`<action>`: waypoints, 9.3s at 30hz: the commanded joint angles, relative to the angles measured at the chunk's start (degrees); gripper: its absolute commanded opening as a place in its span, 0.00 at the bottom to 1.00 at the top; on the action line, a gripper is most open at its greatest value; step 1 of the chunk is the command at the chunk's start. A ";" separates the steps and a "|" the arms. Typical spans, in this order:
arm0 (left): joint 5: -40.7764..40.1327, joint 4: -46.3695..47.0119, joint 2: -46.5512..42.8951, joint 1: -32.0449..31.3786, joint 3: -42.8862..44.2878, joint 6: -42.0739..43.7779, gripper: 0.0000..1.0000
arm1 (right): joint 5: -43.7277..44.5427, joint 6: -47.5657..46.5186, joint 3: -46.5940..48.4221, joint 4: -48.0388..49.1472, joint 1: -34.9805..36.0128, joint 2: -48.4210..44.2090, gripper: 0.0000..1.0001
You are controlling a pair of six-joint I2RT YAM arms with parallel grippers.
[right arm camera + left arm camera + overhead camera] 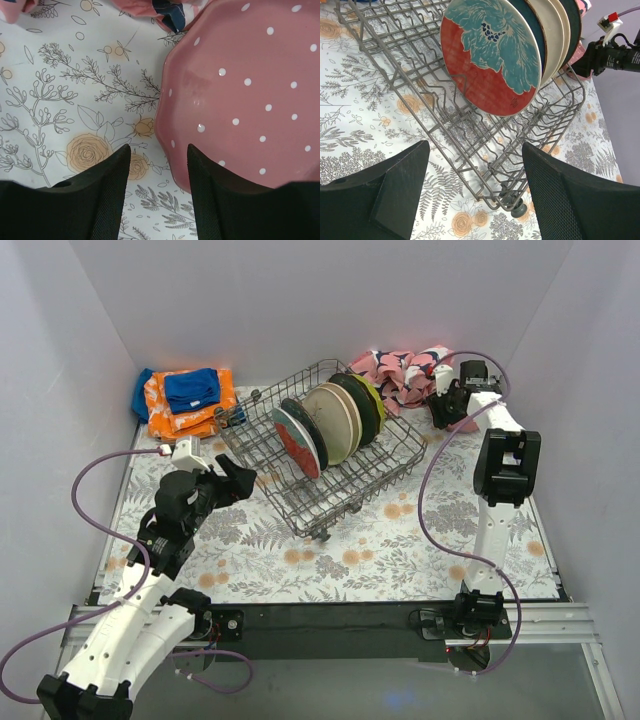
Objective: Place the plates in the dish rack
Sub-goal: Grab a plate with the right arm, then pass the plate from the right arm to the left, then pass the plate from the left arm to the right, then insert the plate into the dish rack
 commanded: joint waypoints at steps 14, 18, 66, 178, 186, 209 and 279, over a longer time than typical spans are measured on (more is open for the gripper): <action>0.83 -1.48 -0.34 0.24 0.13 -0.25 0.73 | 2.06 -5.64 6.88 -1.70 -0.42 6.61 0.42; 1.01 -1.65 -0.42 0.24 0.31 -0.42 0.73 | 2.68 -7.05 5.65 -1.78 -0.68 6.44 0.19; 13.51 18.47 13.89 -29.90 -6.46 -31.80 0.67 | -17.71 -43.97 -74.07 -20.15 -1.30 -66.86 0.01; 18.58 31.04 33.16 -30.45 8.05 -23.37 0.00 | -35.55 1.12 -49.47 -20.32 5.20 -72.14 0.95; 22.28 30.95 25.95 -24.90 5.41 -21.87 0.00 | -47.41 0.68 -45.16 -26.66 11.24 -62.12 0.95; 22.02 30.25 18.12 -18.31 2.07 -20.91 0.00 | -66.32 7.36 -37.51 -26.66 16.98 -50.69 0.52; -20.52 -15.63 -6.58 -17.17 8.14 -4.99 0.72 | -28.80 27.75 -24.51 -1.26 38.42 -50.52 0.01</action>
